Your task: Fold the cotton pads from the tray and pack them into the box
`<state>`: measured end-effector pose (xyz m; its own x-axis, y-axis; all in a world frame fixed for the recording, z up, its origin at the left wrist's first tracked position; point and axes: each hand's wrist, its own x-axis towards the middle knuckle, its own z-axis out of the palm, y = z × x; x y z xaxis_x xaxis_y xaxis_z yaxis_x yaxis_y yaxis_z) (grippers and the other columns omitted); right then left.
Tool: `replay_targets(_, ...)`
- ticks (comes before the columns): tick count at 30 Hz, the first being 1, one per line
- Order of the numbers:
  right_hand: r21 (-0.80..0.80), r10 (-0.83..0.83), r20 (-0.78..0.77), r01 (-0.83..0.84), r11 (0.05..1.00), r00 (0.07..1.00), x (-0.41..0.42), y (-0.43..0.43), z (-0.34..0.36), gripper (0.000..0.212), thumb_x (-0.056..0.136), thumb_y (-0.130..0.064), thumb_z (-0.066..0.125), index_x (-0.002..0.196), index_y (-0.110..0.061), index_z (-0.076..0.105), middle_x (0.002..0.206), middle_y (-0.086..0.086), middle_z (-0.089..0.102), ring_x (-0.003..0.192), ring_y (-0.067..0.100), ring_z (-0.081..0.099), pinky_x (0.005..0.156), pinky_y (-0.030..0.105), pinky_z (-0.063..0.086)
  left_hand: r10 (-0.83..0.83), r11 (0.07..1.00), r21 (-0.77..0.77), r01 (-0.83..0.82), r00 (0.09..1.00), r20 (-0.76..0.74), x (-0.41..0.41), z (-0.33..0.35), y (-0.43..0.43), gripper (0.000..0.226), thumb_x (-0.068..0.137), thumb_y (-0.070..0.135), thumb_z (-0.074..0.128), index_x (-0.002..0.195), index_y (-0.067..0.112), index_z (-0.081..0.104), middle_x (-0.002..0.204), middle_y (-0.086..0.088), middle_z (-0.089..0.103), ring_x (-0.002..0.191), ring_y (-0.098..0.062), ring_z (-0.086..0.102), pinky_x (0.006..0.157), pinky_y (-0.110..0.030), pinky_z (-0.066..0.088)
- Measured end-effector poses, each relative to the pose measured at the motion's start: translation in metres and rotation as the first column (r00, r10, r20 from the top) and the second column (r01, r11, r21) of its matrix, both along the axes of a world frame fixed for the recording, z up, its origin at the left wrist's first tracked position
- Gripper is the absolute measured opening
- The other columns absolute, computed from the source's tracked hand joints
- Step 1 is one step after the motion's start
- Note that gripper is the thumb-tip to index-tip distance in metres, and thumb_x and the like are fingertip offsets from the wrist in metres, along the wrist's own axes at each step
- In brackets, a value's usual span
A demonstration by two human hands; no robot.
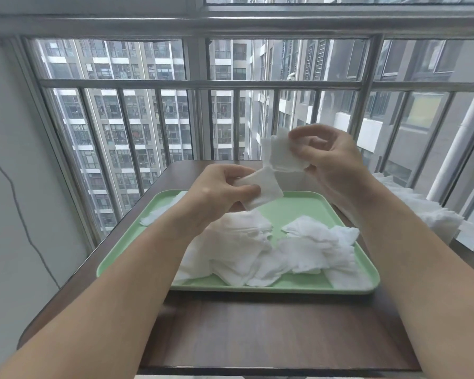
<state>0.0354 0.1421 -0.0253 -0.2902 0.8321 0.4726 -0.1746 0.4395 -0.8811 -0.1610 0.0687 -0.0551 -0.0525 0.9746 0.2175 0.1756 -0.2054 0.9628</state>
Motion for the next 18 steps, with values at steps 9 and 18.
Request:
replay_targets(9,-0.199,0.284,0.054,-0.268,0.943,0.957,-0.0008,-0.0072,0.0006,0.032,0.073,0.001,0.074,0.104,-0.005,0.066,0.092,0.011,0.071,0.086,0.024,0.072,0.07,0.03,0.06,0.093,0.995,0.021,-0.097,0.985,0.143,-0.0014,-0.002,0.0046,0.021,0.088,-0.004,0.069,0.102,0.011,0.075,0.088,-0.006,0.075,0.078,-0.016,0.071,0.073,-0.03,0.06)
replay_targets(18,-0.193,0.164,0.154,-0.133,0.972,0.974,-0.0035,-0.006,-0.0028,0.015,0.081,-0.002,0.075,0.092,-0.007,0.066,0.101,0.018,0.07,0.093,0.032,0.068,0.089,0.048,0.057,0.066,0.997,0.015,-0.07,0.98,0.189,0.0038,-0.0005,0.0037,0.015,0.098,0.008,0.062,0.108,0.009,0.073,0.095,-0.008,0.075,0.079,-0.015,0.073,0.069,-0.025,0.058)
